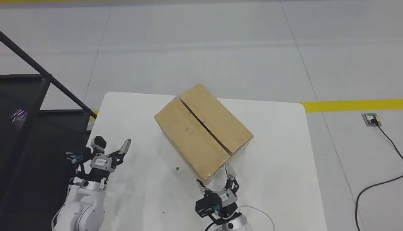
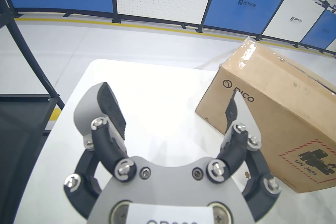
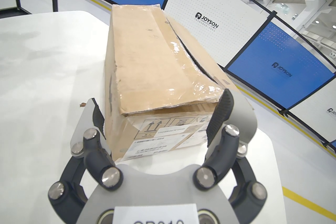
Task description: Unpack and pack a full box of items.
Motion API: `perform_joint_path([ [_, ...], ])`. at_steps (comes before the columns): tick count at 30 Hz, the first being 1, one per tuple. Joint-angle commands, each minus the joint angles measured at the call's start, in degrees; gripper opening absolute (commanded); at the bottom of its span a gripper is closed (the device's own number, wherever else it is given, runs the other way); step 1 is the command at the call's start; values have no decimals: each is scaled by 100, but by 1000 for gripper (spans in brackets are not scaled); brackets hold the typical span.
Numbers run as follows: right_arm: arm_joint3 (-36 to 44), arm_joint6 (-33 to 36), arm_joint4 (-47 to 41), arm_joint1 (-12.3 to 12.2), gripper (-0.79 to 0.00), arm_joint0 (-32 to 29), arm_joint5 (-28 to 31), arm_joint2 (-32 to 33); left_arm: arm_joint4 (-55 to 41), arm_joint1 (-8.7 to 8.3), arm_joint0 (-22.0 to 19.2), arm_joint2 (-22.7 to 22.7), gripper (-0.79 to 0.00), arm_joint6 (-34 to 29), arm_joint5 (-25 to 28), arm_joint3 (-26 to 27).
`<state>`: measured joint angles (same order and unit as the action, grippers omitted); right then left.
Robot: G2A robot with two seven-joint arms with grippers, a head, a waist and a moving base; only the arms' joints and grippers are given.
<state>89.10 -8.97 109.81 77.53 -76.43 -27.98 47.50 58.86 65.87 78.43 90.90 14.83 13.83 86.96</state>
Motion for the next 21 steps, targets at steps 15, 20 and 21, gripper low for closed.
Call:
perform_joint_path([
  [15, 375, 213, -152, -41, 0, -121, 617, 791, 0, 0, 0, 0, 0, 0, 0, 0],
  [20, 623, 319, -115, -77, 0, -249, 731, 1108, 0, 0, 0, 0, 0, 0, 0, 0],
  [21, 648, 325, -117, -80, 0, -264, 742, 1144, 0, 0, 0, 0, 0, 0, 0, 0],
])
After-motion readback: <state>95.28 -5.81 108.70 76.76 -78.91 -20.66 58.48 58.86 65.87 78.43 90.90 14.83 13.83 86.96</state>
